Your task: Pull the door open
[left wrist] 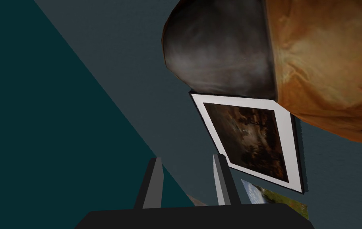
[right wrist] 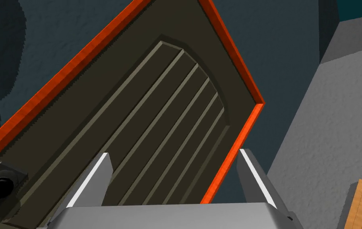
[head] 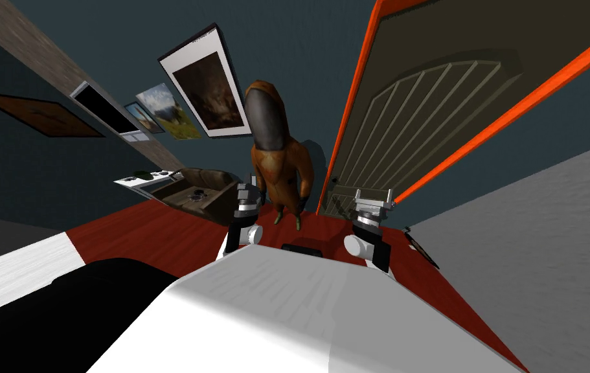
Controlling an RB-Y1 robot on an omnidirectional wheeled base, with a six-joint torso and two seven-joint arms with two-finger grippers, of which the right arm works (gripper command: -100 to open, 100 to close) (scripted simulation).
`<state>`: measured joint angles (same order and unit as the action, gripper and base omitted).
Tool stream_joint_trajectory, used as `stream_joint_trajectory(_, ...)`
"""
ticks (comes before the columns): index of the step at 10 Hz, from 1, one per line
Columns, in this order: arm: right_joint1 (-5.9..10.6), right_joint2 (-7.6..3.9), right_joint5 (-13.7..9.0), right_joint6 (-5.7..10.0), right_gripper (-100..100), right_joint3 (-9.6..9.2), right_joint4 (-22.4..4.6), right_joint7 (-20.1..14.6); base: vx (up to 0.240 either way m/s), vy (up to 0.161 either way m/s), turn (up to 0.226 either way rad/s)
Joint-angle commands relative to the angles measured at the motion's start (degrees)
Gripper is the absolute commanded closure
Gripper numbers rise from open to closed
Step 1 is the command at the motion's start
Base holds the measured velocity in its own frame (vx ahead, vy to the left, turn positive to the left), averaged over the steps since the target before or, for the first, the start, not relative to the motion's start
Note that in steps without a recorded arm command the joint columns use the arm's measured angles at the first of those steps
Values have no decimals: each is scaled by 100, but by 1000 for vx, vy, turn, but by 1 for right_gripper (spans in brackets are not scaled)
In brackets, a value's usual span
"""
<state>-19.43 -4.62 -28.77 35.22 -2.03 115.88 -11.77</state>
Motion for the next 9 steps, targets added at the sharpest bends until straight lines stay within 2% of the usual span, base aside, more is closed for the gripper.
stream_joint_trajectory(1, 89, -66, -286, 15, -100, -55, -286, -174, 79, -82, 172)
stream_joint_trajectory(2, 149, -108, -468, 1, -100, -78, -457, -274, 85, -92, 137)
stream_joint_trajectory(3, 149, -108, -544, 1, -100, -78, -460, -274, 56, -62, 45)
stream_joint_trajectory(6, 334, -234, -1109, -42, -100, -146, -946, -582, 63, -64, 150)
stream_joint_trajectory(7, 334, -234, -1186, -42, -100, -146, -966, -582, 53, -61, 58)
stream_joint_trajectory(9, 458, -316, -1568, -71, -100, -192, -1303, -787, 50, -58, 128)
